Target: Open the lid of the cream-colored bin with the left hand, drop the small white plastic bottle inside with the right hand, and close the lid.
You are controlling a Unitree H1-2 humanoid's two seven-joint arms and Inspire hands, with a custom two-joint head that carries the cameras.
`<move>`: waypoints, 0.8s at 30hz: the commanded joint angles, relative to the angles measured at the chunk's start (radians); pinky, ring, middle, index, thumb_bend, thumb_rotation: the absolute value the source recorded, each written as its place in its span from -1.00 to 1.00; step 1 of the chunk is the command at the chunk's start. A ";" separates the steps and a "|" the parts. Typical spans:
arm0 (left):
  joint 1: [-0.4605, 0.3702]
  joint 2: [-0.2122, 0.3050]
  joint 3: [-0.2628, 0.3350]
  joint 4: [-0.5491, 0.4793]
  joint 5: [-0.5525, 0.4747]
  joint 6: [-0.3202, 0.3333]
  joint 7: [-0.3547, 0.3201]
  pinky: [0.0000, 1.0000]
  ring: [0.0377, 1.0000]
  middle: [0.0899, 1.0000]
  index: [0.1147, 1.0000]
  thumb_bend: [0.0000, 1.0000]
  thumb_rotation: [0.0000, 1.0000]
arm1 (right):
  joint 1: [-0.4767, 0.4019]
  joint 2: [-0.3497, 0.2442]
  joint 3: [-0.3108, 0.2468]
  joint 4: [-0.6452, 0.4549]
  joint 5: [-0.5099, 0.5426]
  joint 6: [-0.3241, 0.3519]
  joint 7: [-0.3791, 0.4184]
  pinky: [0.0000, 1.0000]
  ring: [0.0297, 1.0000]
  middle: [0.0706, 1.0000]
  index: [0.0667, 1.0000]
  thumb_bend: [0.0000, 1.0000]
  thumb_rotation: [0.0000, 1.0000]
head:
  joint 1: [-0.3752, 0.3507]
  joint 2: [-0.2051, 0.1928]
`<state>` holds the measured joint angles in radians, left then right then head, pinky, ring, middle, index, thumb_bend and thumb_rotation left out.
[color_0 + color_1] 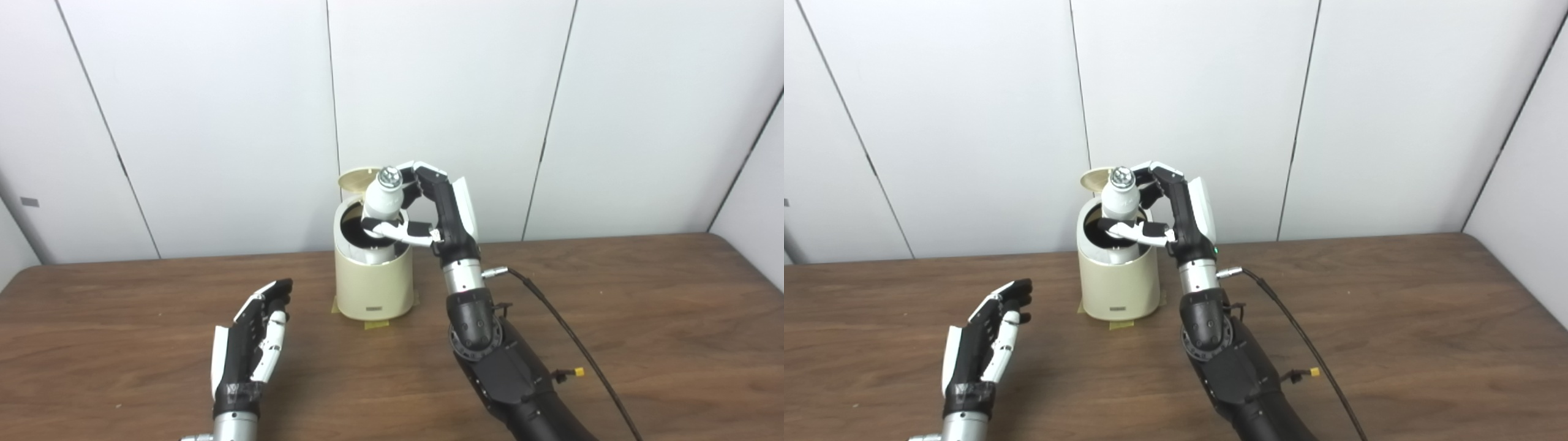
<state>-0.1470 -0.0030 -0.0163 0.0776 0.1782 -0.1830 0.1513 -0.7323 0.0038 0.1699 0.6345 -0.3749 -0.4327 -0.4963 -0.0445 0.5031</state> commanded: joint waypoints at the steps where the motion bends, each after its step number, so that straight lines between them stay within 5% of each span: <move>1: 0.028 -0.013 -0.012 -0.005 0.017 -0.014 0.004 0.45 0.58 0.57 0.51 -0.63 0.33 | -0.057 -0.010 0.004 -0.008 0.003 -0.037 -0.016 -0.30 -0.21 -0.08 -0.04 0.03 -1.00 | 0.000 0.002; 24: 0.032 -0.018 -0.016 -0.025 0.022 0.011 0.008 0.44 0.58 0.56 0.51 -0.63 0.27 | -0.036 -0.005 -0.019 0.002 -0.049 -0.014 -0.001 -0.28 -0.19 -0.08 -0.05 0.03 -1.00 | 0.002 0.009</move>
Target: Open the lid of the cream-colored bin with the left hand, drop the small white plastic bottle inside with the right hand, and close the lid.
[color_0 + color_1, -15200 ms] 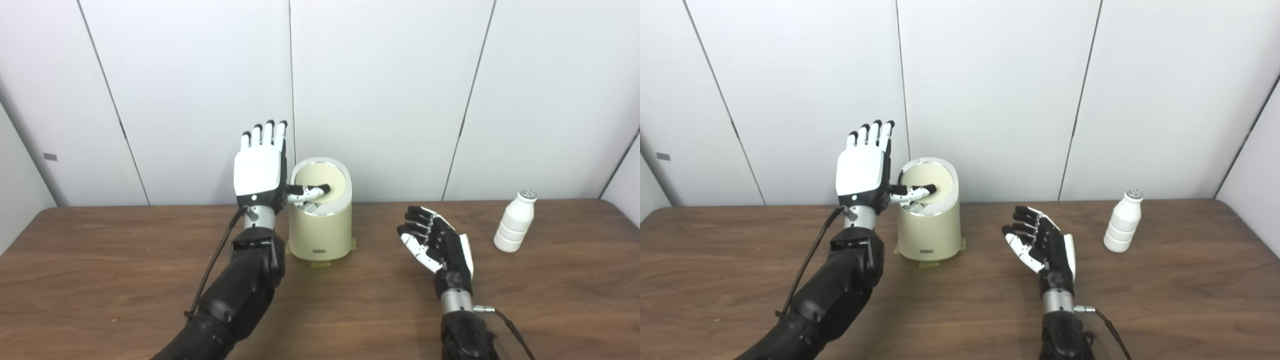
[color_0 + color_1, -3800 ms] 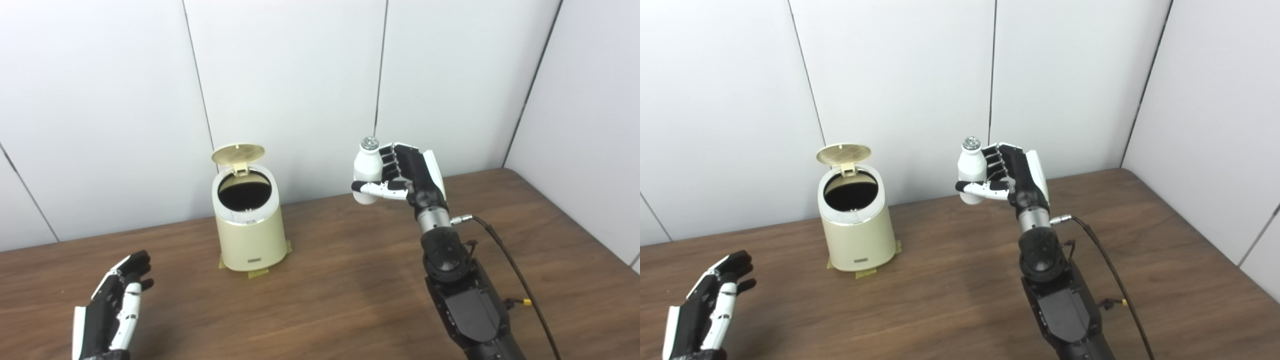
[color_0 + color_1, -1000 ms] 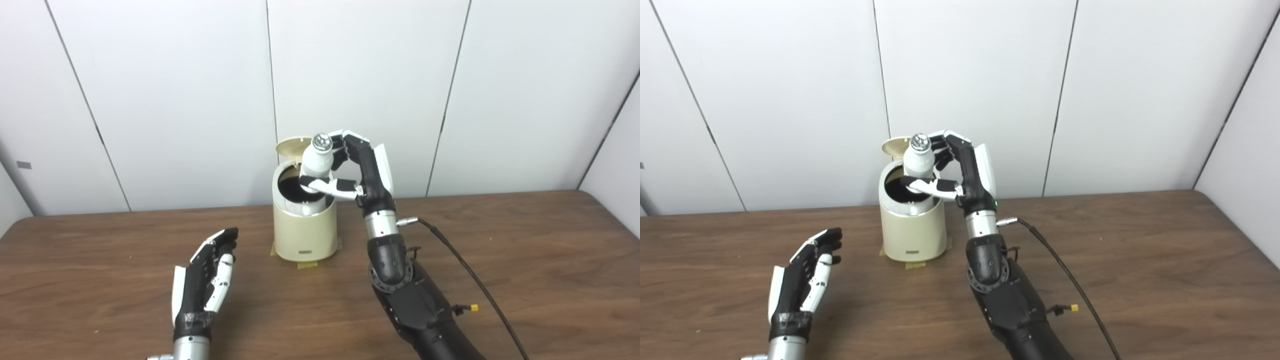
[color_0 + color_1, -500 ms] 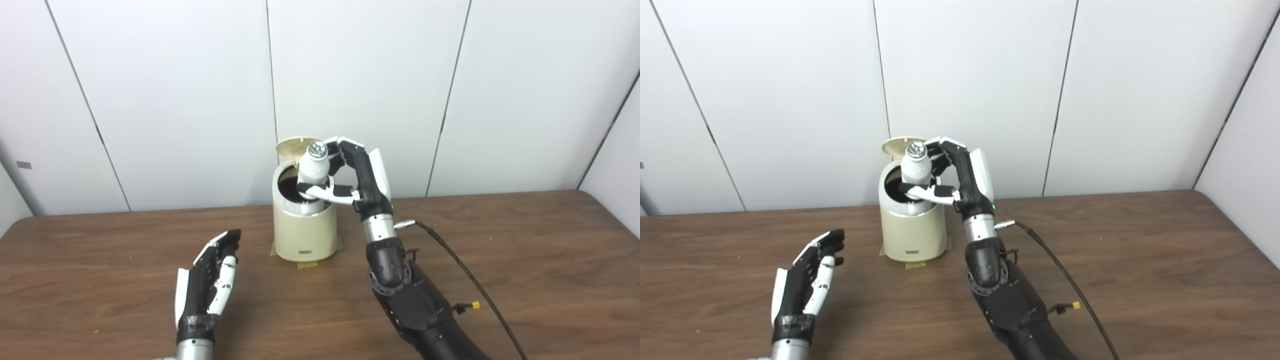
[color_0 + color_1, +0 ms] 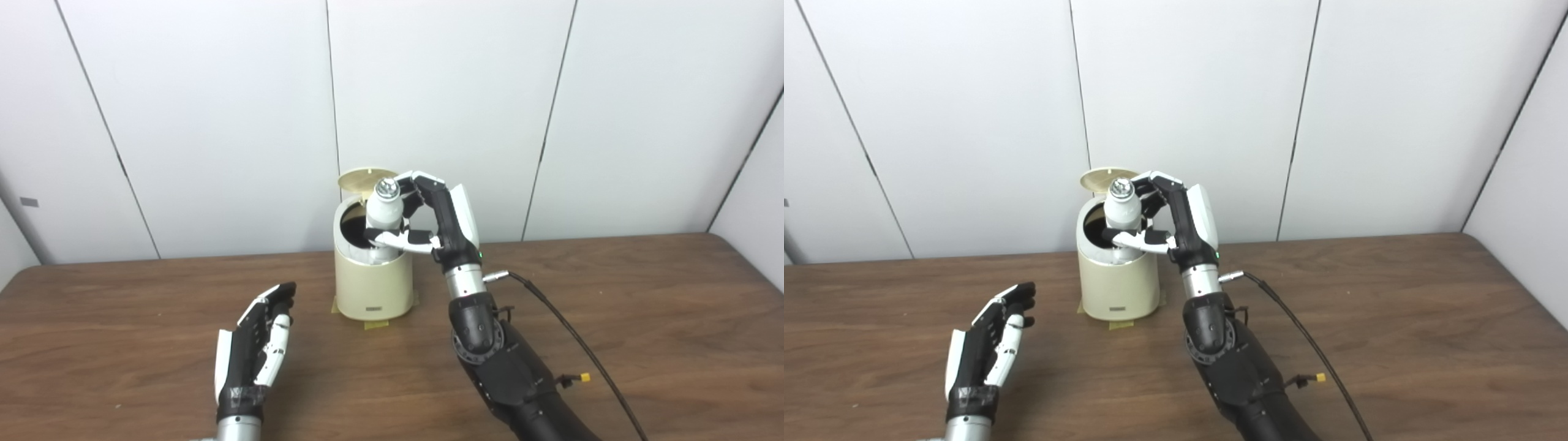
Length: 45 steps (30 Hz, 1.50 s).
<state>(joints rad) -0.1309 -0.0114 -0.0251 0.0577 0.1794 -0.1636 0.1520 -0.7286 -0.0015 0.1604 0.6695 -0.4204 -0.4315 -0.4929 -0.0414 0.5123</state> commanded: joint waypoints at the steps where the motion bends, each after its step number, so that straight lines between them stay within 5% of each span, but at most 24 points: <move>1: 0.016 -0.010 -0.008 -0.006 0.017 -0.008 0.006 0.45 0.58 0.57 0.51 -0.64 0.26 | -0.039 0.000 -0.010 -0.035 -0.002 -0.013 -0.001 -0.28 -0.18 -0.08 -0.05 0.03 -1.00 | -0.001 0.000; 23: 0.014 -0.013 -0.015 0.001 0.030 -0.012 0.013 0.44 0.58 0.57 0.52 -0.63 0.33 | -0.033 0.006 -0.025 -0.064 0.027 0.053 0.066 -0.12 -0.12 -0.09 -0.09 0.04 -1.00 | 0.005 0.001; 29: 0.016 -0.013 -0.016 -0.002 0.025 -0.015 0.011 0.44 0.58 0.57 0.52 -0.63 0.32 | -0.028 0.007 -0.023 -0.074 0.027 0.070 0.074 -0.03 0.13 -0.08 -0.10 0.06 -1.00 | 0.007 0.003; 33: 0.017 -0.014 -0.017 -0.003 0.030 -0.017 0.015 0.43 0.58 0.57 0.51 -0.63 0.34 | -0.026 0.011 -0.026 -0.070 0.023 0.069 0.061 0.00 0.17 0.15 -0.09 0.04 -0.75 | 0.007 0.003; 35: 0.016 -0.013 -0.017 -0.001 0.028 -0.020 0.015 0.43 0.58 0.56 0.51 -0.63 0.34 | -0.025 0.012 -0.026 -0.066 0.021 0.061 0.057 0.02 0.19 0.18 0.15 0.63 -0.91 | 0.007 0.003; 36: 0.016 -0.014 -0.017 -0.001 0.029 -0.018 0.015 0.43 0.58 0.57 0.51 -0.62 0.35 | -0.023 0.012 -0.026 -0.068 0.019 0.064 0.056 0.03 0.20 0.19 0.19 0.71 -0.92 | 0.007 0.003; 45: 0.016 -0.013 -0.016 0.000 0.024 -0.018 0.013 0.45 0.59 0.57 0.52 -0.63 0.35 | -0.020 0.015 -0.030 -0.067 0.020 0.065 0.056 0.05 0.24 0.23 0.26 0.78 -0.90 | 0.006 0.003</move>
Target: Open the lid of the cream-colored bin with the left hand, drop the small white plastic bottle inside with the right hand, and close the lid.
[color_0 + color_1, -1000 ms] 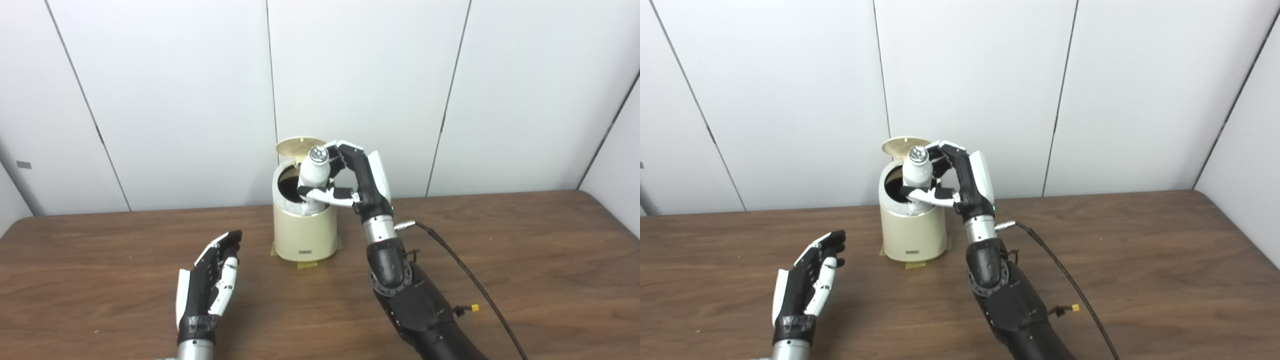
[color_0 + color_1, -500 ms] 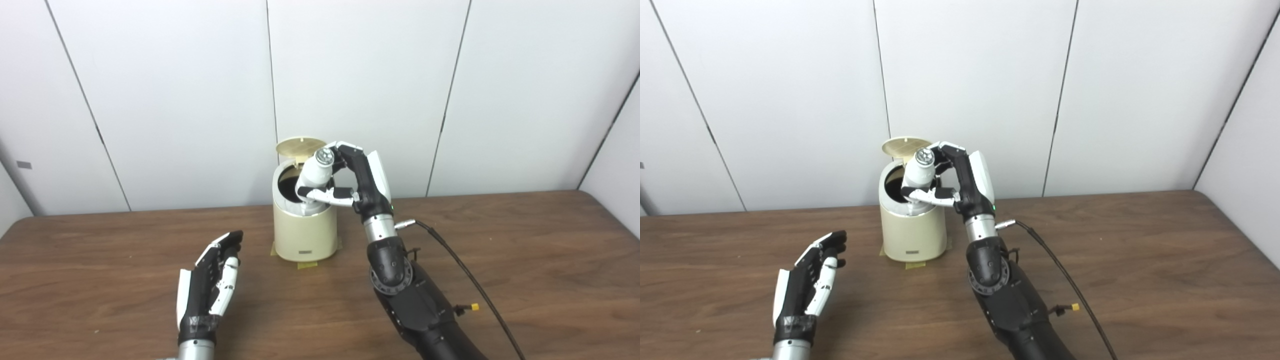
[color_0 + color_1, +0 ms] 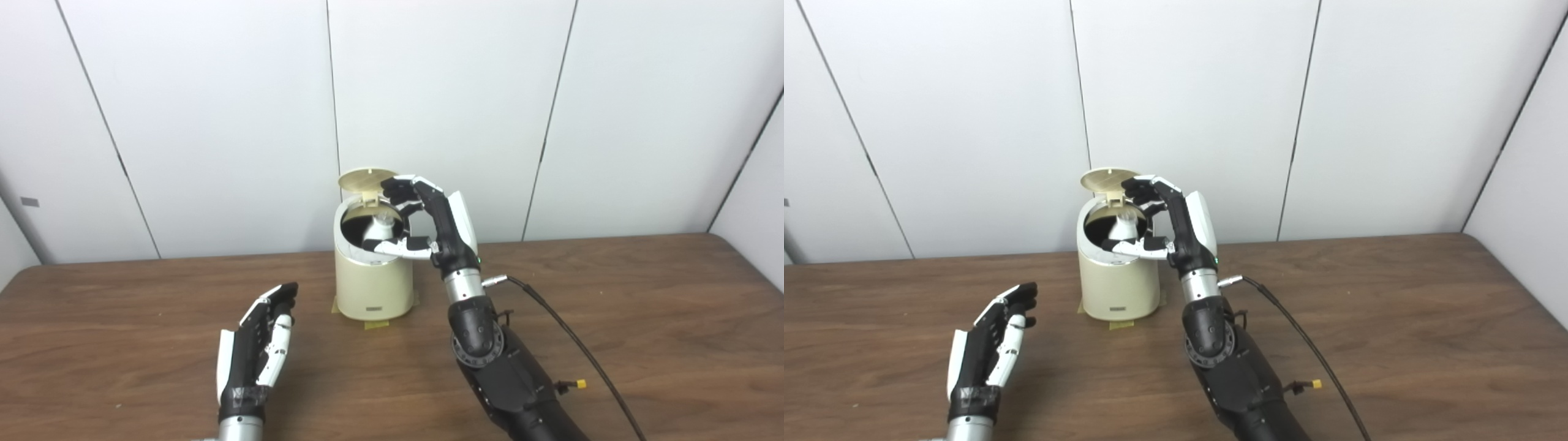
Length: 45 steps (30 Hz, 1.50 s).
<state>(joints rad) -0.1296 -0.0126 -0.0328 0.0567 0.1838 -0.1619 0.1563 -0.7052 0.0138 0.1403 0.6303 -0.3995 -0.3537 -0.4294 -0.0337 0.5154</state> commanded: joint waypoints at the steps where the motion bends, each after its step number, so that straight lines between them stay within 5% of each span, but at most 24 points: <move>1: 0.014 -0.011 -0.008 0.003 0.024 -0.021 0.011 0.44 0.58 0.56 0.51 -0.62 0.34 | -0.044 0.000 -0.010 -0.028 -0.002 -0.013 -0.008 0.05 0.24 0.23 0.27 0.78 -0.90 | -0.001 0.000; 15: 0.016 -0.009 -0.009 -0.003 0.018 -0.018 0.005 0.44 0.59 0.57 0.52 -0.61 0.34 | -0.022 0.010 -0.042 -0.046 0.034 -0.054 -0.027 -0.01 0.17 0.17 0.18 0.72 -0.84 | -0.001 0.003; 22: 0.015 -0.006 -0.006 0.000 0.014 -0.020 0.004 0.42 0.57 0.56 0.52 -0.62 0.30 | 0.044 0.019 -0.079 -0.142 0.097 -0.115 -0.068 0.01 0.06 0.03 0.05 0.62 -0.65 | -0.004 0.003; 27: 0.017 -0.005 -0.004 -0.006 0.009 -0.011 0.000 0.44 0.58 0.58 0.53 -0.62 0.31 | 0.099 0.014 -0.089 -0.249 0.137 -0.116 -0.106 0.02 0.10 0.13 0.14 0.60 -0.53 | -0.006 0.002; 30: 0.015 -0.003 -0.003 -0.002 0.003 -0.018 -0.003 0.44 0.57 0.58 0.53 -0.64 0.30 | 0.141 0.002 -0.088 -0.319 0.177 -0.116 -0.088 0.02 0.11 0.14 0.15 0.42 -0.48 | -0.010 -0.001; 33: 0.014 0.001 -0.004 0.003 0.010 -0.020 -0.002 0.44 0.58 0.57 0.53 -0.65 0.31 | 0.195 -0.014 -0.081 -0.368 0.201 -0.116 -0.080 0.00 0.09 0.12 -0.06 0.05 -0.67 | -0.009 -0.001; 39: 0.013 0.001 -0.002 0.002 0.005 -0.012 -0.007 0.47 0.60 0.59 0.53 -0.62 0.34 | 0.286 -0.035 -0.086 -0.398 0.240 -0.116 -0.057 0.15 0.18 0.16 -0.08 -0.01 -0.67 | -0.013 -0.003; 45: 0.010 0.003 -0.001 0.012 0.010 -0.030 -0.001 0.45 0.58 0.57 0.51 -0.63 0.33 | 0.363 -0.053 -0.111 -0.419 0.294 -0.106 0.057 0.09 0.21 0.24 -0.08 -0.03 -0.71 | -0.016 -0.001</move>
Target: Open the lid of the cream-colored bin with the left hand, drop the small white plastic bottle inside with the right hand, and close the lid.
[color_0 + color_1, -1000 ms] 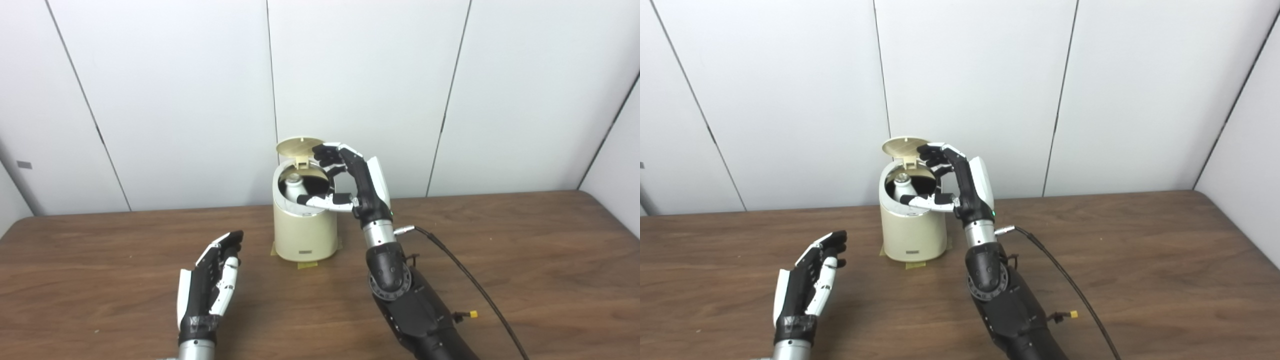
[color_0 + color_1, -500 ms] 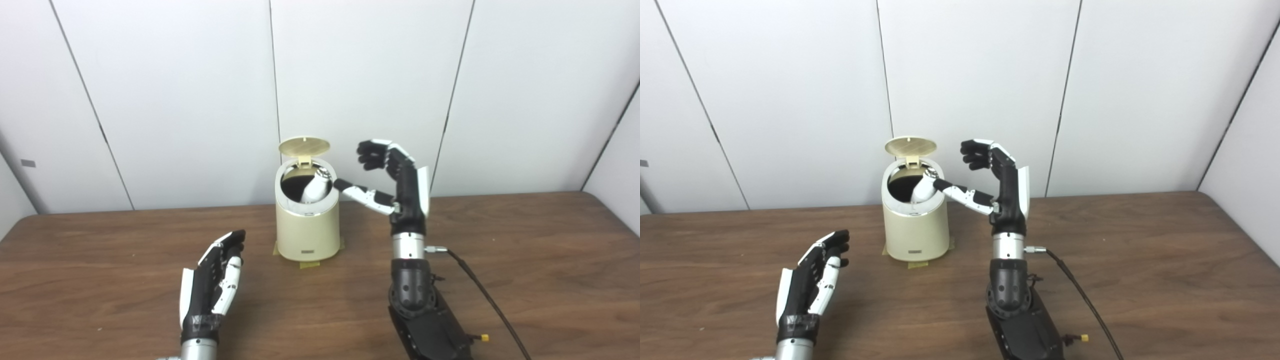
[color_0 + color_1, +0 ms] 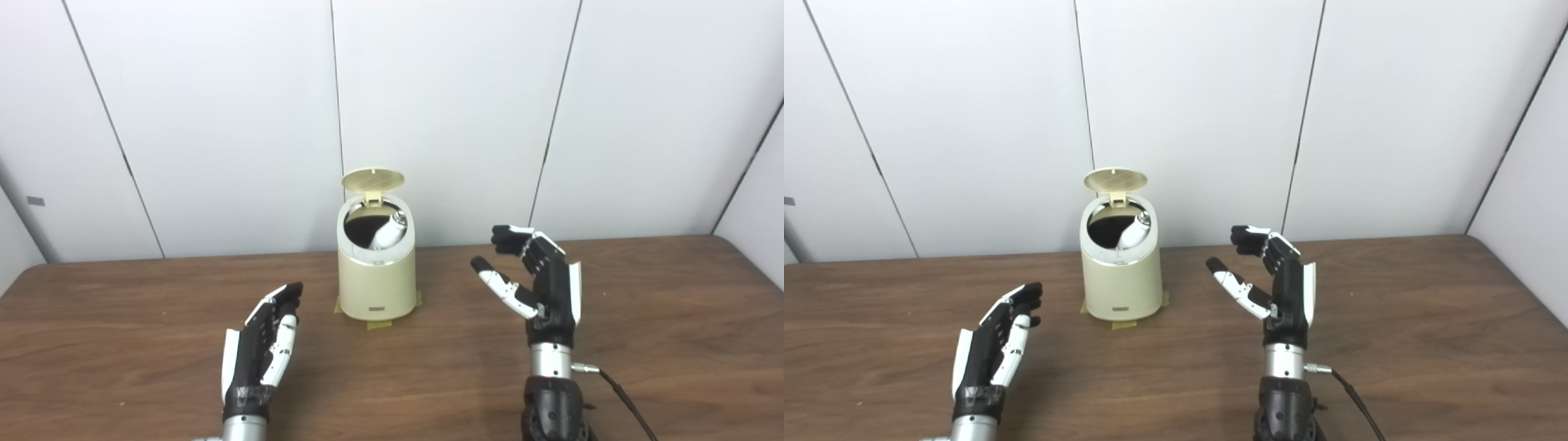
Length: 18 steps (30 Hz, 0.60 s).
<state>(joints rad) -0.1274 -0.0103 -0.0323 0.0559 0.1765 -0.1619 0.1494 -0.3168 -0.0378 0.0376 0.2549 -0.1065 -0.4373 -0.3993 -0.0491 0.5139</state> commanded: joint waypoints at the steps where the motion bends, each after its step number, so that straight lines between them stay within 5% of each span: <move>1: 0.006 0.001 -0.001 0.015 0.019 -0.030 0.008 0.44 0.58 0.56 0.51 -0.64 0.32 | -0.017 -0.004 -0.010 -0.045 0.005 -0.017 0.042 0.08 0.21 0.25 -0.08 -0.03 -0.71 | -0.005 -0.003; 4: 0.001 -0.001 0.000 0.023 0.027 -0.027 0.017 0.43 0.57 0.55 0.50 -0.64 0.31 | -0.007 -0.008 -0.009 -0.073 0.026 0.033 0.102 0.15 0.31 0.34 0.02 -0.12 -0.62 | -0.005 -0.007; 5: -0.002 -0.001 0.000 0.027 0.030 -0.028 0.020 0.43 0.57 0.55 0.49 -0.63 0.31 | -0.007 -0.013 -0.007 -0.082 0.028 0.049 0.122 0.21 0.38 0.40 0.27 -0.32 -0.36 | -0.002 -0.008; 7: -0.006 0.001 0.000 0.036 0.027 -0.035 0.021 0.43 0.56 0.54 0.49 -0.63 0.31 | -0.007 -0.019 -0.008 -0.094 0.038 0.072 0.156 0.26 0.43 0.45 0.41 -0.43 -0.18 | -0.001 -0.009; 13: -0.010 0.001 0.004 0.046 0.012 -0.050 0.017 0.43 0.56 0.54 0.49 -0.64 0.25 | 0.008 -0.026 -0.009 -0.121 0.064 0.125 0.240 0.33 0.51 0.51 0.49 -0.47 0.00 | 0.003 -0.011; 18: -0.003 0.003 0.010 0.023 0.009 -0.053 0.019 0.44 0.57 0.55 0.50 -0.62 0.29 | 0.029 -0.025 0.000 -0.164 0.071 0.201 0.305 0.42 0.62 0.63 0.62 -0.51 0.38 | 0.012 -0.007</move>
<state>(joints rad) -0.1379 -0.0110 -0.0249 0.0743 0.1742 -0.1772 0.1589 -0.2574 -0.0593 0.0405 0.1312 -0.0394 -0.2350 -0.1090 -0.0368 0.5062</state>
